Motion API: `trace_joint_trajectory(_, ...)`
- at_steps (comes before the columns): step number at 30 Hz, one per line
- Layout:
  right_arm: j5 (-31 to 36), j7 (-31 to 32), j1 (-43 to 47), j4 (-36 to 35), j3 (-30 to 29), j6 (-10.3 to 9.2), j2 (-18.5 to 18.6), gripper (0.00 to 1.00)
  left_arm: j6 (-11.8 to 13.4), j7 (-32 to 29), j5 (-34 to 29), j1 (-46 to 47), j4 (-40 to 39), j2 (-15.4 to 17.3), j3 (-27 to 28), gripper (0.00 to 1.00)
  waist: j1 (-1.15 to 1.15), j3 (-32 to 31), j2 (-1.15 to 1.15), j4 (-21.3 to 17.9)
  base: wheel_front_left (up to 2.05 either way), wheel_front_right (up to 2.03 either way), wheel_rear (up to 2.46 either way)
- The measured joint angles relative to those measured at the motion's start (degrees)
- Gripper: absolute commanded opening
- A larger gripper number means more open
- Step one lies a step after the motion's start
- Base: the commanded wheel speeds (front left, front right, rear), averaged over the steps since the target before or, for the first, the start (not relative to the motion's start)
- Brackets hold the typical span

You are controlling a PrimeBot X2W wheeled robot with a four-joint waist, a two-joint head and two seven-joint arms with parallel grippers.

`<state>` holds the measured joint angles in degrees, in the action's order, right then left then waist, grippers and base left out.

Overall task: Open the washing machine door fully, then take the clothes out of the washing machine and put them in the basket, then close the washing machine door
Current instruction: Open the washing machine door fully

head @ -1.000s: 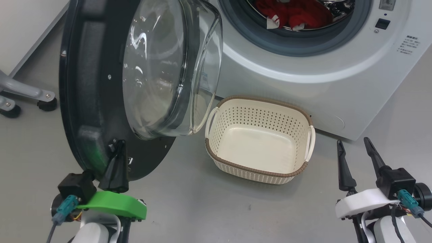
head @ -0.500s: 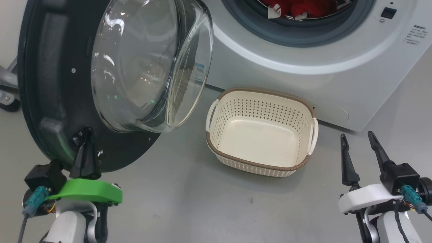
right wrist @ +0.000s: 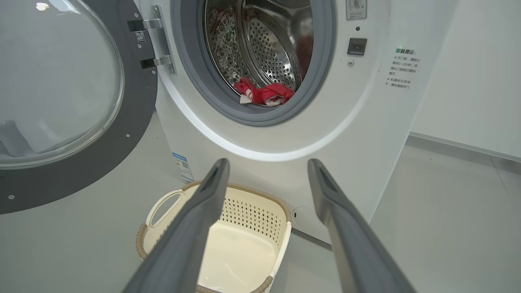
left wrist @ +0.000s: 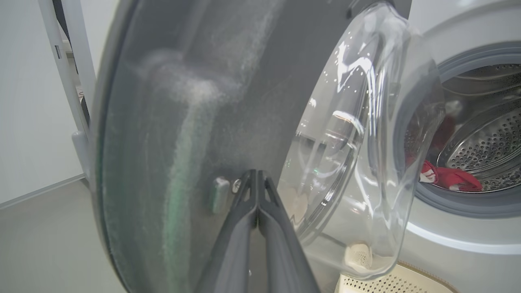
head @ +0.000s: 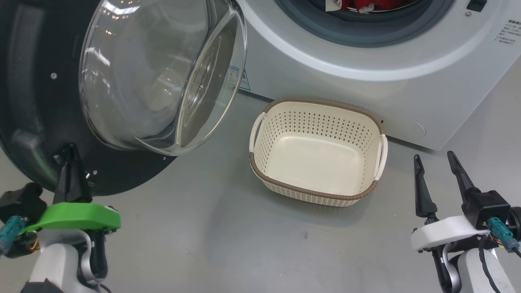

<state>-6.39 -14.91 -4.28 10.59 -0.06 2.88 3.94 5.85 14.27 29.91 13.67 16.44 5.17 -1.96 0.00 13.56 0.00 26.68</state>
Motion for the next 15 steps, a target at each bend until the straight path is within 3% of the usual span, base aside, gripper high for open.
trace_joint_trajectory(15,0.6,0.0,-1.2,0.0,-0.2,0.08,0.4,1.00,0.1,0.1,0.3,4.5,2.5,1.3,7.8,0.00,0.00,1.8,0.00,-0.4,0.00,0.00,0.00)
